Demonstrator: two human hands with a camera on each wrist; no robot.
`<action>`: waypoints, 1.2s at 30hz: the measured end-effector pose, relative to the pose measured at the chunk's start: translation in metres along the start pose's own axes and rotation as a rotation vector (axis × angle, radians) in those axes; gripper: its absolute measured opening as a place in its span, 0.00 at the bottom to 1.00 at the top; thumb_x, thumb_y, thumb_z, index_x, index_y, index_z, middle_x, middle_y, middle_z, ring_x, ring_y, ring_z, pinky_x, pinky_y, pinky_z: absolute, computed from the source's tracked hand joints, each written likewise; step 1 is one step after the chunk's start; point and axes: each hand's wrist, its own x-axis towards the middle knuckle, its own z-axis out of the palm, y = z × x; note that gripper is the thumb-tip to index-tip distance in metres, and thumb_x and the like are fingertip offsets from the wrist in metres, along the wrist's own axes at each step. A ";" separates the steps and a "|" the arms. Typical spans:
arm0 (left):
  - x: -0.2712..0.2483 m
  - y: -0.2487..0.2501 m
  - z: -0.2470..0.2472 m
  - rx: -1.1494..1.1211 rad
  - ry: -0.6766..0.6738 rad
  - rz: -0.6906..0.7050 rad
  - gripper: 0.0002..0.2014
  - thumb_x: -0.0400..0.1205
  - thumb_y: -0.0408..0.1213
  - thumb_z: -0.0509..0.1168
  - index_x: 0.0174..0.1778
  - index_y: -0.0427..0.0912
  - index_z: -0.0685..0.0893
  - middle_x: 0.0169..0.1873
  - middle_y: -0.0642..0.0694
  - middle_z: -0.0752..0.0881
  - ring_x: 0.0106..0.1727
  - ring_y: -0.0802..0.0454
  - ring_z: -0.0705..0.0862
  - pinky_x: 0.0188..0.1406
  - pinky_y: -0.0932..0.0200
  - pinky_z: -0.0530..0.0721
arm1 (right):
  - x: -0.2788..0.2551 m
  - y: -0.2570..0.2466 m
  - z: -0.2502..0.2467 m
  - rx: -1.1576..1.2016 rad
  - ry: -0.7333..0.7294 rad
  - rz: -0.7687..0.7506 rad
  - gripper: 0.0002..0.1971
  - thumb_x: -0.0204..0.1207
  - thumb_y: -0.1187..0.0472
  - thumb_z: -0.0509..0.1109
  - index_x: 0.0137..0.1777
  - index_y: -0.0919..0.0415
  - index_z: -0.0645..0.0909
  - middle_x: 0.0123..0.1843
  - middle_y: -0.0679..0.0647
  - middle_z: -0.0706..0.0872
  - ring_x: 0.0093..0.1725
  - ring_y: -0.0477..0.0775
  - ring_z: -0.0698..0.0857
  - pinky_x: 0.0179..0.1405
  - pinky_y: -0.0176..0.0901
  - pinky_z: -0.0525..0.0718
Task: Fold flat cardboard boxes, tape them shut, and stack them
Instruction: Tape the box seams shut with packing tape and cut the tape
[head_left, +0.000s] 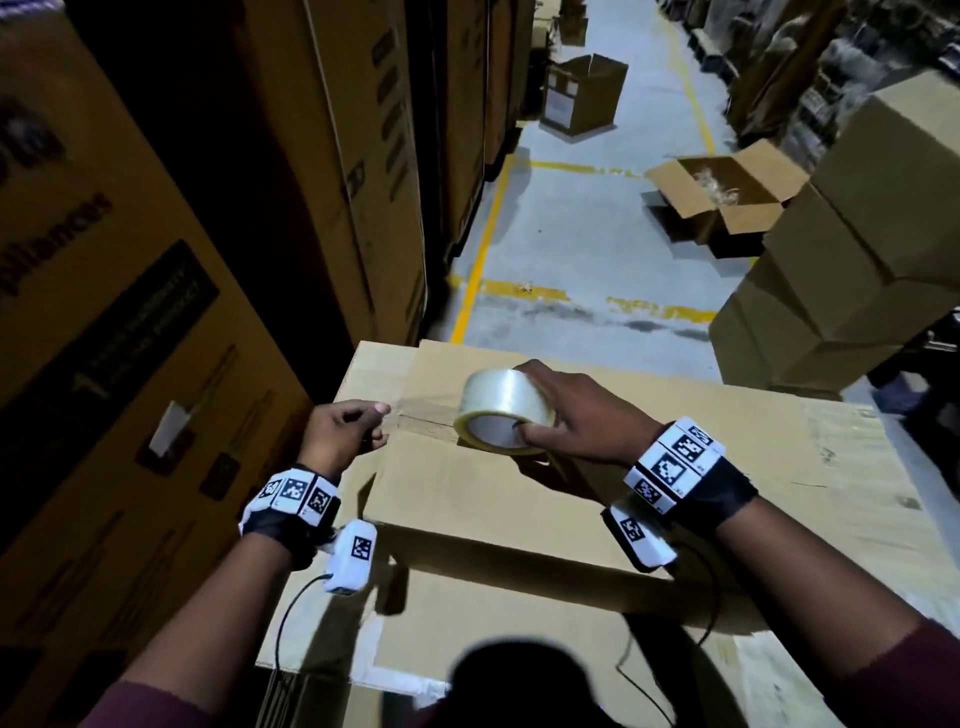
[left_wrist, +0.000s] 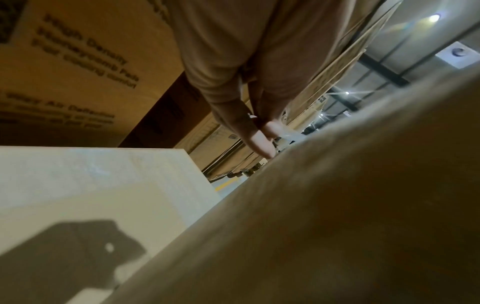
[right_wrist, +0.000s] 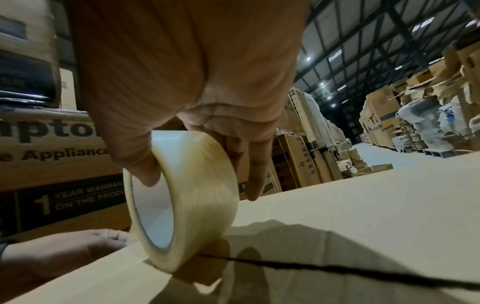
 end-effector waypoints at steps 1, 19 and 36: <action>0.001 -0.005 0.002 -0.013 -0.008 -0.002 0.05 0.83 0.27 0.69 0.46 0.30 0.89 0.29 0.40 0.80 0.22 0.59 0.79 0.28 0.67 0.84 | -0.001 0.002 0.000 0.005 -0.004 -0.009 0.27 0.78 0.54 0.76 0.73 0.56 0.71 0.58 0.52 0.84 0.49 0.52 0.80 0.43 0.40 0.76; 0.002 -0.024 0.014 -0.067 0.016 0.090 0.09 0.84 0.31 0.69 0.58 0.32 0.89 0.42 0.44 0.89 0.42 0.50 0.83 0.34 0.72 0.83 | 0.007 0.005 0.013 0.107 0.050 -0.009 0.26 0.76 0.55 0.78 0.71 0.48 0.73 0.57 0.46 0.85 0.50 0.48 0.83 0.46 0.40 0.82; -0.021 -0.005 0.001 0.500 -0.129 0.592 0.25 0.90 0.53 0.55 0.81 0.45 0.72 0.79 0.50 0.73 0.78 0.56 0.71 0.76 0.56 0.72 | 0.007 0.005 0.015 0.121 0.030 0.010 0.26 0.75 0.51 0.75 0.70 0.50 0.71 0.55 0.50 0.85 0.48 0.52 0.84 0.43 0.42 0.83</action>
